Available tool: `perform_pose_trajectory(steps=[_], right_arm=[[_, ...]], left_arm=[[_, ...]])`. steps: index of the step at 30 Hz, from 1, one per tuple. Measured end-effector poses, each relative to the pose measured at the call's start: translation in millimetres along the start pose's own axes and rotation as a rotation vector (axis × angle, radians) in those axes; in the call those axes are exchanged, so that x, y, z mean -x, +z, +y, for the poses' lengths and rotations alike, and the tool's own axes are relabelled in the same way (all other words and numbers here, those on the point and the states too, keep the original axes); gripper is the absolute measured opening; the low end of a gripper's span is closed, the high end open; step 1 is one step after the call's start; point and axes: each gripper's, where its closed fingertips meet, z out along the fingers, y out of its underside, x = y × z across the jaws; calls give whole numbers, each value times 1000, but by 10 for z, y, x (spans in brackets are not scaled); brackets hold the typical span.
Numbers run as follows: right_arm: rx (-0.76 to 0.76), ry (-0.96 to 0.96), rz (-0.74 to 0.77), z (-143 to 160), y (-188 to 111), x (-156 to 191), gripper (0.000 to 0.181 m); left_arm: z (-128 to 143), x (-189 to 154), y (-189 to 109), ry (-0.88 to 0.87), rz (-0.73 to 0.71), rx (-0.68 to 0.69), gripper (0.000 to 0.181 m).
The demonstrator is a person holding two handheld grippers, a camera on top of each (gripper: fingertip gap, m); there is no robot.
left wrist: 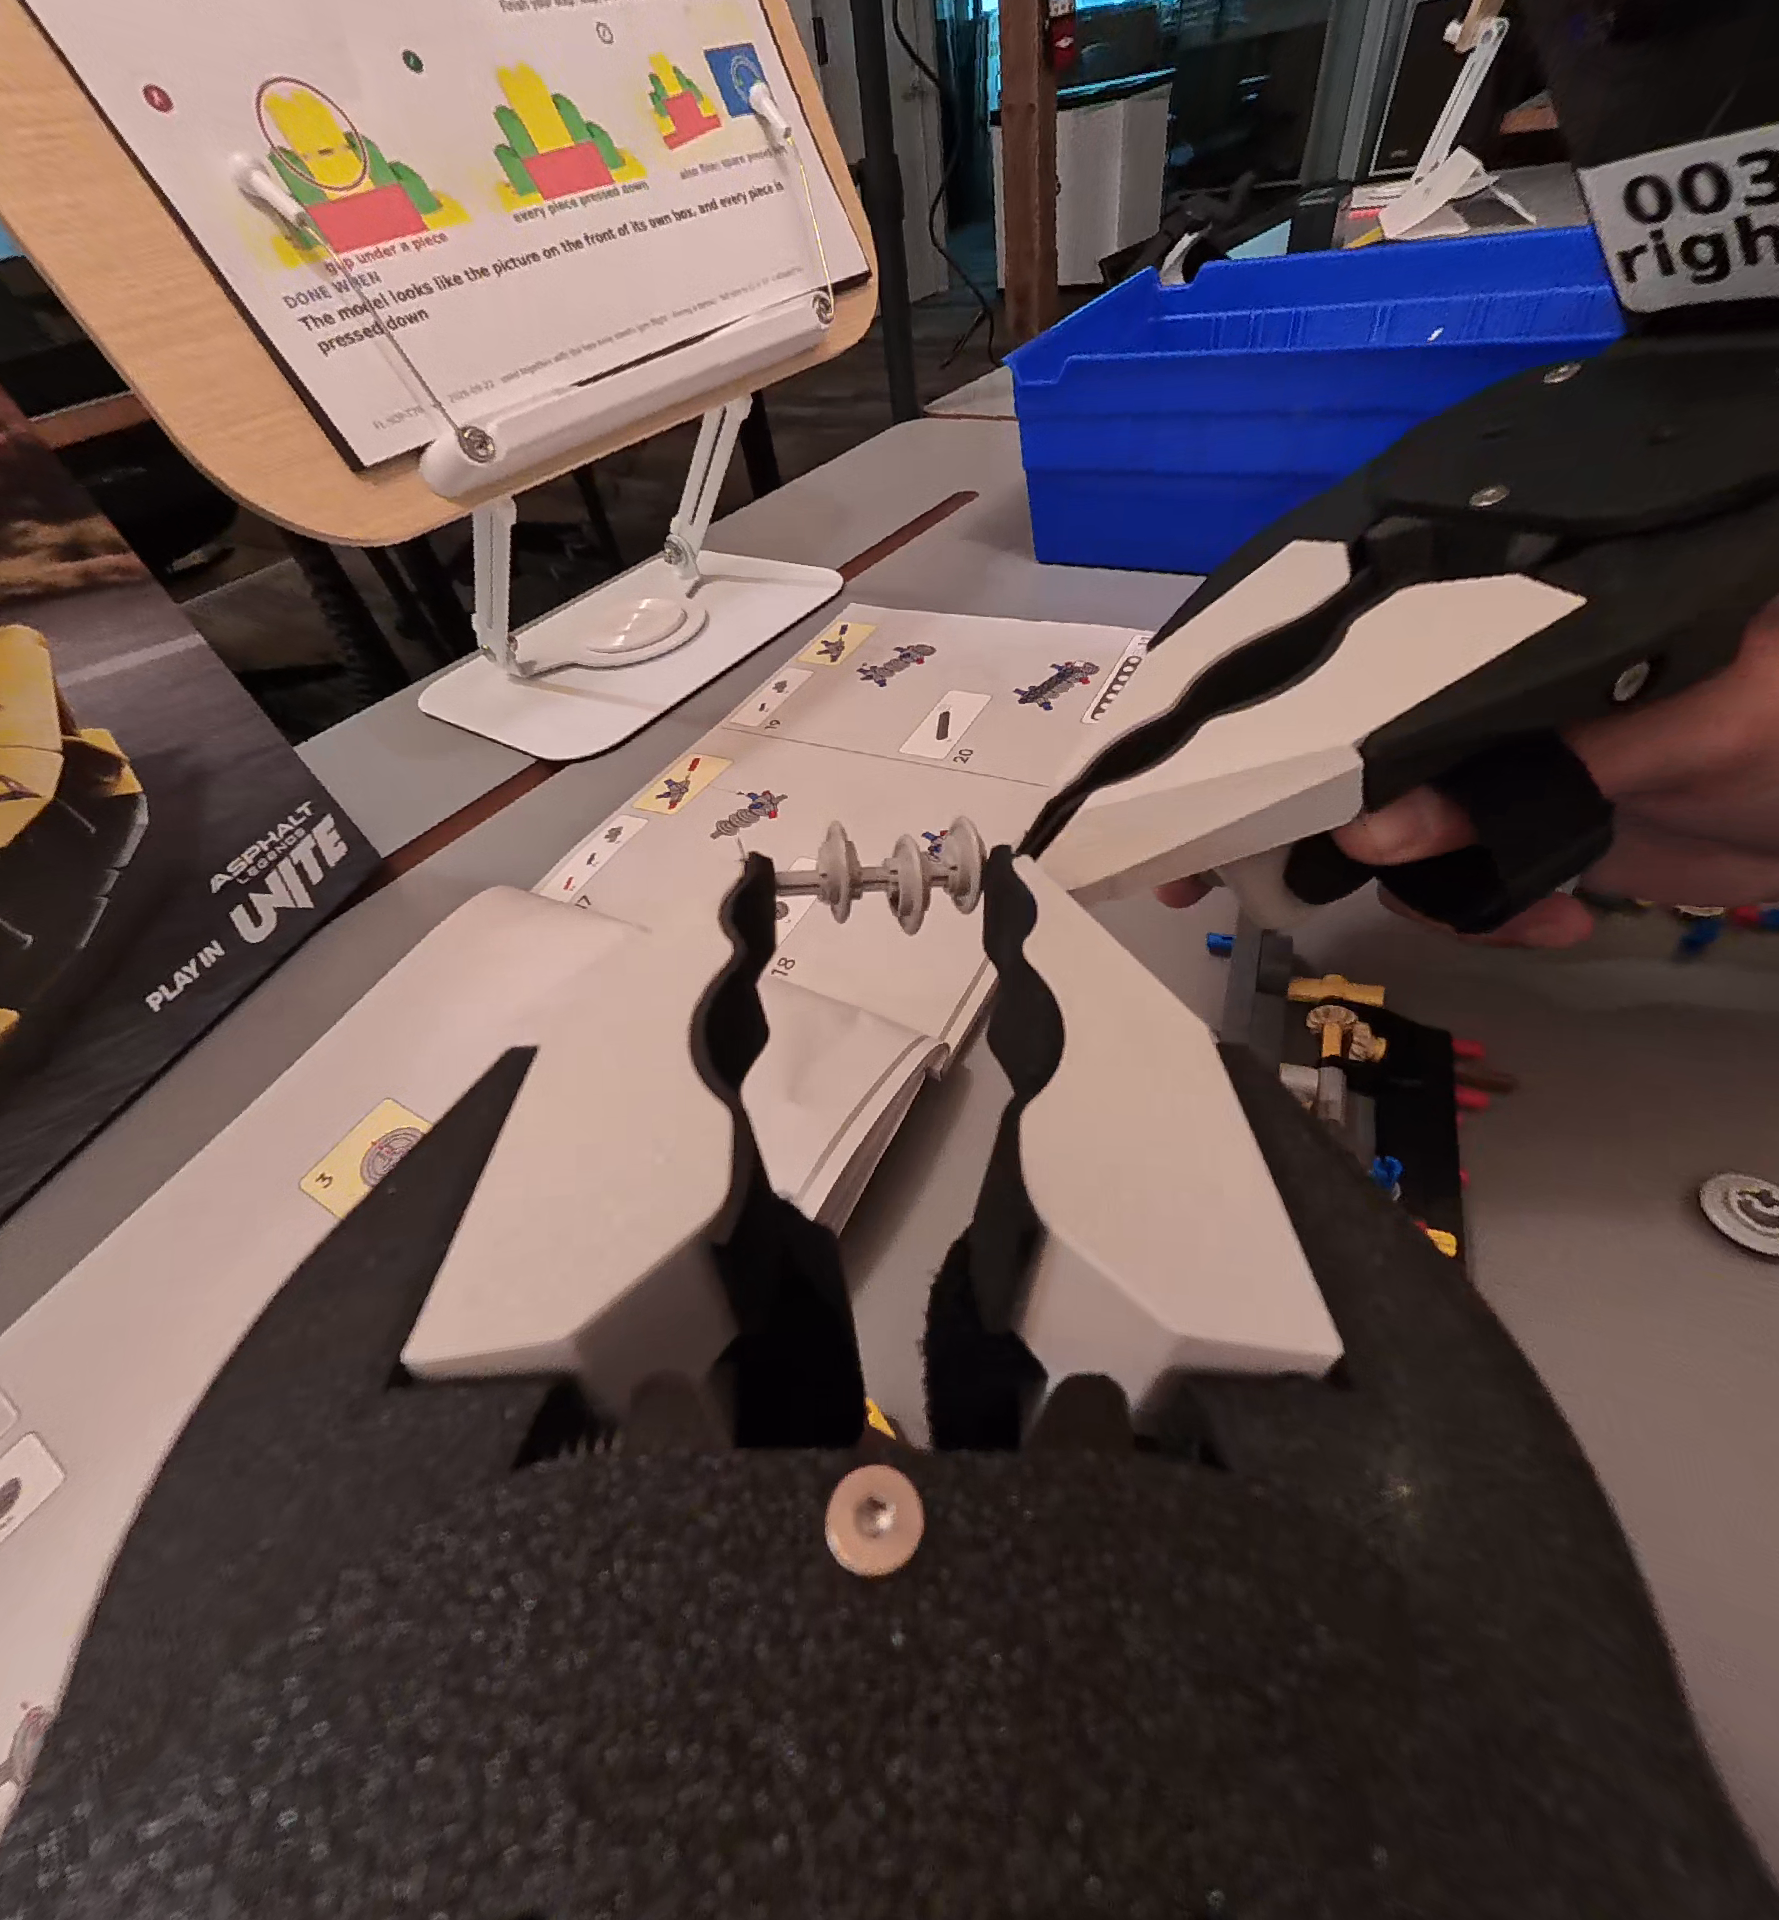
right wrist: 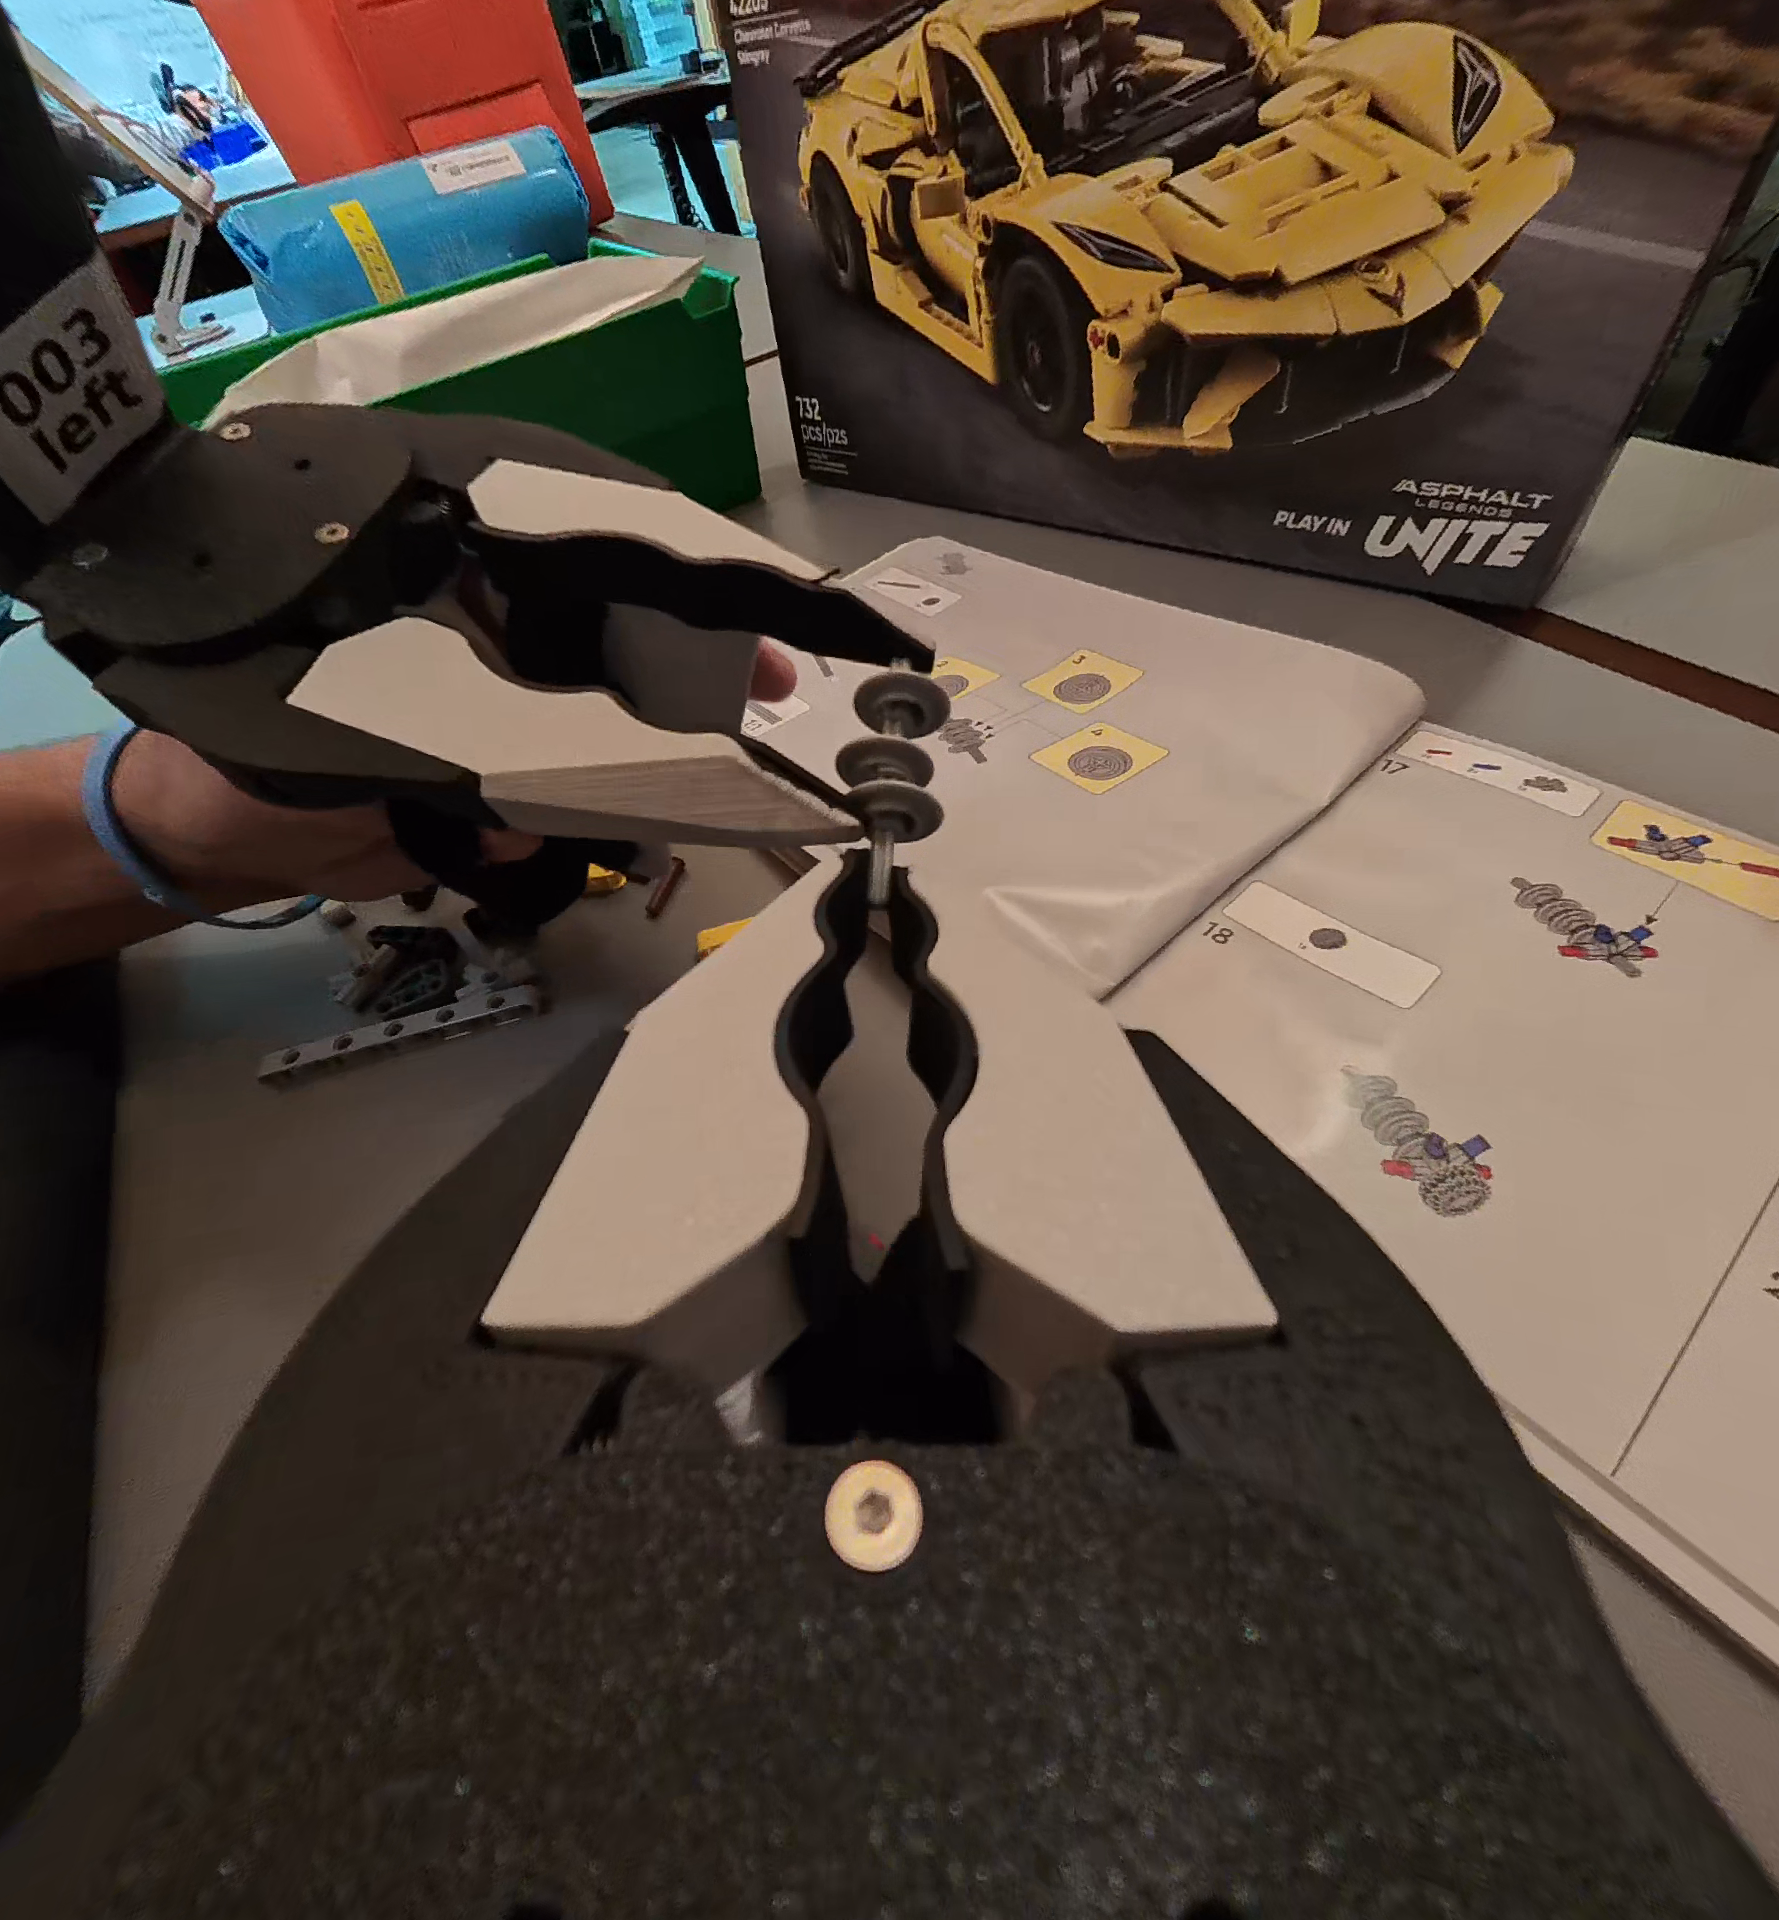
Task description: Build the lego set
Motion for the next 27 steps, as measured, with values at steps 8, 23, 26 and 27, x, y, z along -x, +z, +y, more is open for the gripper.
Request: perform_pose_trajectory(steps=[8,23,26,27], right_arm=[[-1,15,14,7,4,-22,2],[-7,12,11,-5,-4,-15,2],[-4,10,12,-1,-5,-15,2],[-4,11,12,-1,-5,-15,2]], left_arm=[[27,8,14,-13,-14,5,38],[22,5,12,-19,-8,-1,38],[25,3,14,-19,-6,1,38],[25,3,14,-19,-6,1,38]])
